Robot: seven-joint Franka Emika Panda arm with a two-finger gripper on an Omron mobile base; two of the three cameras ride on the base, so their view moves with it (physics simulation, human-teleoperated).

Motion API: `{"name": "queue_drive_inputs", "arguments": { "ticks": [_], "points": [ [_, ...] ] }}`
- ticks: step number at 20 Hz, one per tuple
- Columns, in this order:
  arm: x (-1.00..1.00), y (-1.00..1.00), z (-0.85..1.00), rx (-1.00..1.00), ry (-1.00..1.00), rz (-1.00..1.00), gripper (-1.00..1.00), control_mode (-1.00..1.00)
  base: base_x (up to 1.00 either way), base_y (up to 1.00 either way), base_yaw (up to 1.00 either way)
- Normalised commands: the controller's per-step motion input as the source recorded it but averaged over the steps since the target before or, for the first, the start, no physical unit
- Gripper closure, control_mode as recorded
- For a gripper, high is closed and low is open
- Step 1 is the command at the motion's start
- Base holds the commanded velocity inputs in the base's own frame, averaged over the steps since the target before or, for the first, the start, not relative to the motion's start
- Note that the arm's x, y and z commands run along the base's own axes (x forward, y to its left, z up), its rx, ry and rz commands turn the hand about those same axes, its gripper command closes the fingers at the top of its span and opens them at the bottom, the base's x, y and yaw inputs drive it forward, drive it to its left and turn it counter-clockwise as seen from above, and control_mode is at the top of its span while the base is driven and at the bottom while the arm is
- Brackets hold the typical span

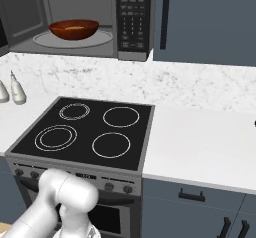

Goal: Open the microwave, place the bowl with waffle inside the microwave, then close the microwave door and turn it on.

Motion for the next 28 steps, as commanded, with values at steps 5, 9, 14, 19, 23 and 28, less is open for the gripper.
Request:
{"name": "queue_drive_inputs", "arguments": {
  "ticks": [5, 9, 14, 19, 23, 28],
  "points": [
    [0.11, 0.4, 0.0, -0.08, -0.18, 0.0, 1.0, -1.0, 0.0, 0.0, 0.0],
    [0.01, 0.1, 0.33, 0.06, -0.28, 0.0, 1.0, -1.0, 0.0, 0.0, 0.0],
    [0.0, 0.0, 0.46, 0.17, -0.29, -0.02, 1.0, -1.0, 0.0, 0.0, 0.0],
    [0.0, 0.0, 0.46, 0.14, -0.22, -0.04, 1.0, -1.0, 0.0, 0.0, 0.0],
    [0.0, 0.0, 0.52, 0.12, -0.18, -0.04, 1.0, -1.0, 0.0, 0.0, 0.0],
    [0.0, -0.1, 0.6, 0.15, -0.17, -0.05, 1.0, -1.0, 0.0, 0.0, 0.0]
  ]
}}
